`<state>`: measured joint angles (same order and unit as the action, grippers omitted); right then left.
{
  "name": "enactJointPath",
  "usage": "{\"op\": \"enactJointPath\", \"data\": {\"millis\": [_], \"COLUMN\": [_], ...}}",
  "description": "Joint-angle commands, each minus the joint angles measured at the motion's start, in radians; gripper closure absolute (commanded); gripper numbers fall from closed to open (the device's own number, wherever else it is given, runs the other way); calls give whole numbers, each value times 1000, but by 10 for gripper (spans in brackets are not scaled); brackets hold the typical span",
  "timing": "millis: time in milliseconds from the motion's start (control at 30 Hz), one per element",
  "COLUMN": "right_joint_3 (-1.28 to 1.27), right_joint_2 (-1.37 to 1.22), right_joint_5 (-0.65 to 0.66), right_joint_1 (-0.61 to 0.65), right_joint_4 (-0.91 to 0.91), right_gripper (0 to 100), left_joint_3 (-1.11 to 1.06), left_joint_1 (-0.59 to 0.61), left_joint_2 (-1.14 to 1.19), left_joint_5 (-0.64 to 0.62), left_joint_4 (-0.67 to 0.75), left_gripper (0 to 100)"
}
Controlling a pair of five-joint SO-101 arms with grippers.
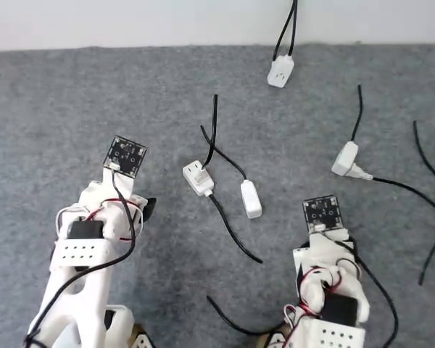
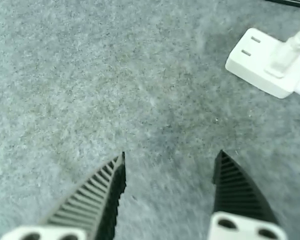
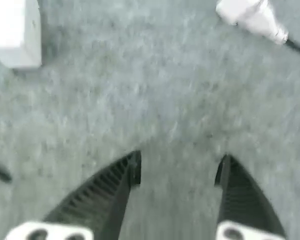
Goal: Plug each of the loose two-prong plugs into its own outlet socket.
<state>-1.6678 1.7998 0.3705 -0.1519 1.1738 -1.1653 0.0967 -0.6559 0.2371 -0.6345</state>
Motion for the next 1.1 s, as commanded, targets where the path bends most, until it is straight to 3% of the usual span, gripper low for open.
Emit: {"op": "enactJointPath", "data": {"millis": [0, 67, 1067], "right_joint_3": [-15, -15, -15], "right_joint_2": [15, 15, 15], "right_joint_5": [12, 12, 9], "right_joint_1": [-8, -8, -5], "right_joint_4": [64, 139, 137], "right_gripper": [743, 743, 744], "left_joint_3": [-19, -28, -77], "left_joint_1": [-2, -2, -2], "left_joint_2": [-12, -12, -12], "left_joint_5": [-15, -15, -12], "left_joint_4": [75, 91, 210], "left_gripper": [731, 731, 731]}}
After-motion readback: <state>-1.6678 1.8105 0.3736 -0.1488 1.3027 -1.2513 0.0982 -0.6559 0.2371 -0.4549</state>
